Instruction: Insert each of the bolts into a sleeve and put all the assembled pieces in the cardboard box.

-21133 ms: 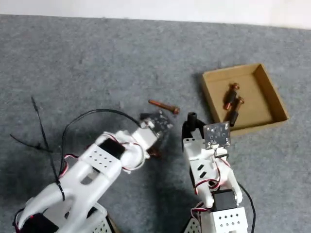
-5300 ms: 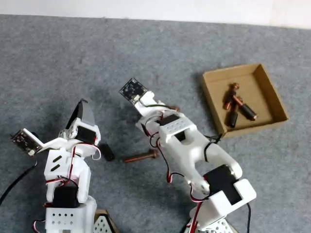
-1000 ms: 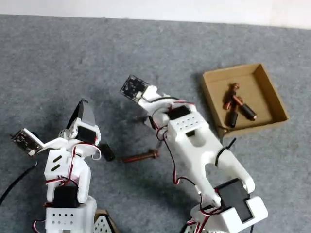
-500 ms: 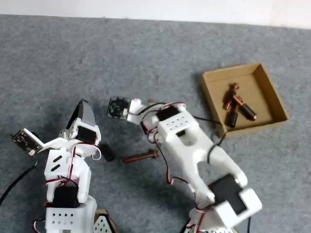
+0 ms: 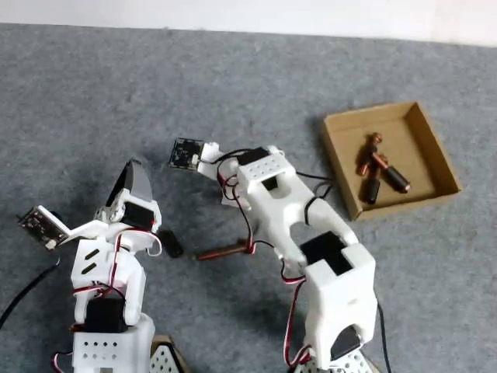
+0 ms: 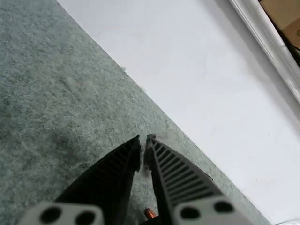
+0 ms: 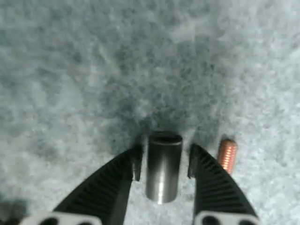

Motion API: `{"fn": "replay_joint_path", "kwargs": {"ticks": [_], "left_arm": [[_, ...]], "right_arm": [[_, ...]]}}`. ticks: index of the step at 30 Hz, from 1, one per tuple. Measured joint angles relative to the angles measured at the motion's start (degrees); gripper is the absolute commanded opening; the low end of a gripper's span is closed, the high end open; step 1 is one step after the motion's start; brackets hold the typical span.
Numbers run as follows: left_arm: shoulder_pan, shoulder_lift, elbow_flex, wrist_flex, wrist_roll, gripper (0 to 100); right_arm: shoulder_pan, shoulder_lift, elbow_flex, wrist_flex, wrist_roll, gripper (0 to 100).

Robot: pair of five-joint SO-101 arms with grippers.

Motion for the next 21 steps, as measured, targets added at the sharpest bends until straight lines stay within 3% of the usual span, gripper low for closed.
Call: {"fn": "replay_joint_path", "kwargs": {"ticks": [6, 10, 21], "left_arm": [[0.1, 0.0, 0.0, 0.0, 0.0, 5], [0.1, 0.0, 0.0, 0.0, 0.0, 5], [0.1, 0.0, 0.0, 0.0, 0.0, 5]], "right_arm": [[0.1, 1.1, -0.6, 0.0, 0.0, 13.6], [0.2, 1.1, -0.8, 0.0, 0.0, 0.0], [0.6, 0.8, -1.4, 0.7, -2.5, 0.5]]}}
